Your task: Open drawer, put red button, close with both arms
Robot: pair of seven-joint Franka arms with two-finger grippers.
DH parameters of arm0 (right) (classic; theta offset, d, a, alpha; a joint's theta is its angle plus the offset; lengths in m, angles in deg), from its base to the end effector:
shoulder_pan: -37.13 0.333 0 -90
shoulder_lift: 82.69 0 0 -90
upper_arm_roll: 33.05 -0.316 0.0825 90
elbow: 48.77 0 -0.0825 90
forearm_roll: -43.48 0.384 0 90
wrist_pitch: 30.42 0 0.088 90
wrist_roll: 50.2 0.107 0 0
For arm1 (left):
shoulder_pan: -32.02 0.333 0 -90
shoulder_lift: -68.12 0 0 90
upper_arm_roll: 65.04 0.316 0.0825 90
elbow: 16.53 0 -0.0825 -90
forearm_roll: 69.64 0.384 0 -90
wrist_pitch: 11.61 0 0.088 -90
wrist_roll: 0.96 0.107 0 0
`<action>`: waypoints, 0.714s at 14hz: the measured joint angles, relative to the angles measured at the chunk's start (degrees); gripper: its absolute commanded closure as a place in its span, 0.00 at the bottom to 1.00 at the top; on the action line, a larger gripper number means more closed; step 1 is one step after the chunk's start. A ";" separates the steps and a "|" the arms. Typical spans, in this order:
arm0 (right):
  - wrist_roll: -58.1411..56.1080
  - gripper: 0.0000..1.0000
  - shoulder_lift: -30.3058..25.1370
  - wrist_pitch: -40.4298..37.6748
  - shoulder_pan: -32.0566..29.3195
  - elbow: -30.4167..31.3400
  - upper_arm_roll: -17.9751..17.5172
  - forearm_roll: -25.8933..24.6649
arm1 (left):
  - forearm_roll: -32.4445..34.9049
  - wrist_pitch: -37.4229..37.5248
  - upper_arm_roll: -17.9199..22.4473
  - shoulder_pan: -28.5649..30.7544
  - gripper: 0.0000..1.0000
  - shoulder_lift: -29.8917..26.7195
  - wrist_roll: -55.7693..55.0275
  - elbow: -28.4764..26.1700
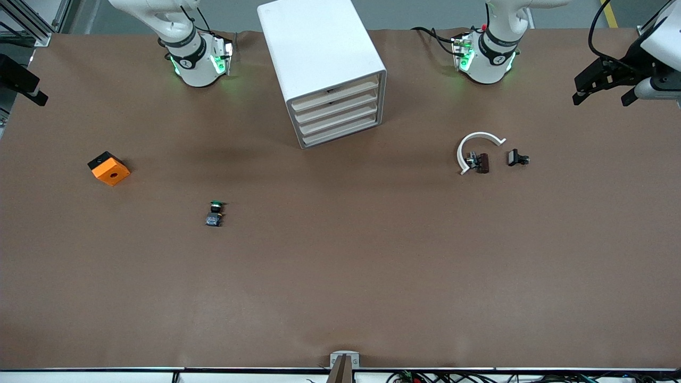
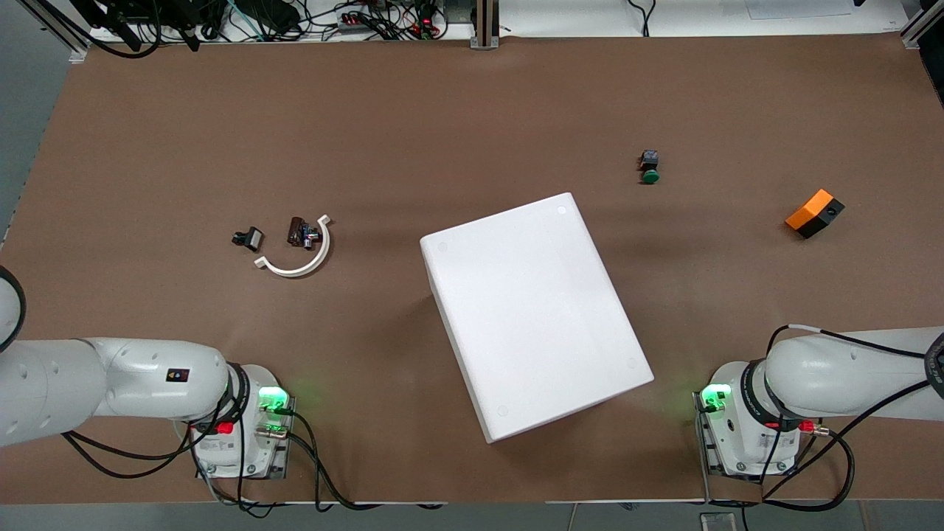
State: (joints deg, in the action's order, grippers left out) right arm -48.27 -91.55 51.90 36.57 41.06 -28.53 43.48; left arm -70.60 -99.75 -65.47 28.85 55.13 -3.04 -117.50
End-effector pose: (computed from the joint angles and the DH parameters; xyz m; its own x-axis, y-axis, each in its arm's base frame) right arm 0.4875 -0.0473 0.6945 0.9923 -0.1214 0.0227 -0.1211 -0.9926 -0.0129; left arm 0.4774 -0.0323 0.6487 0.9996 -0.0269 0.0022 -0.0269 -0.9995 0.0151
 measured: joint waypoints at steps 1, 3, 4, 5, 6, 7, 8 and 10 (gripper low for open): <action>0.00 0.00 0.00 0.00 0.00 0.00 0.00 0.00 | 0.00 0.12 0.00 0.00 0.00 0.06 -0.02 0.00; 0.00 0.00 0.00 0.00 0.00 0.00 0.00 -0.01 | 0.00 0.22 0.00 0.00 0.00 0.17 -0.02 0.00; 0.00 0.00 0.00 0.00 0.00 0.00 0.00 -0.01 | 0.00 0.23 0.00 0.01 0.00 0.22 -0.02 0.01; 0.00 0.00 0.00 0.01 0.00 0.00 0.00 -0.01 | 0.00 0.24 0.00 0.02 0.00 0.26 -0.02 0.01; 0.00 0.00 0.00 0.05 0.00 0.00 0.00 -0.01 | 0.00 0.24 0.00 0.02 0.00 0.28 -0.02 0.02; 0.00 0.00 0.00 0.09 0.00 0.00 0.00 -0.01 | 0.00 0.25 0.00 0.02 0.00 0.28 -0.02 0.02; -0.01 0.00 0.00 0.12 0.00 0.00 0.00 -0.01 | 0.00 0.26 0.00 0.02 0.00 0.28 -0.02 0.02; -0.01 0.00 0.00 0.13 0.00 0.00 -0.01 -0.01 | 0.00 0.48 0.00 0.02 0.00 0.28 -0.02 0.03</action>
State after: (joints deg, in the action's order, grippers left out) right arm -48.29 -91.55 52.03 36.57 41.05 -28.54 43.48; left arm -70.60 -99.27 -65.47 28.86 55.41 -3.06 -117.47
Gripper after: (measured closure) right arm 0.000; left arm 0.000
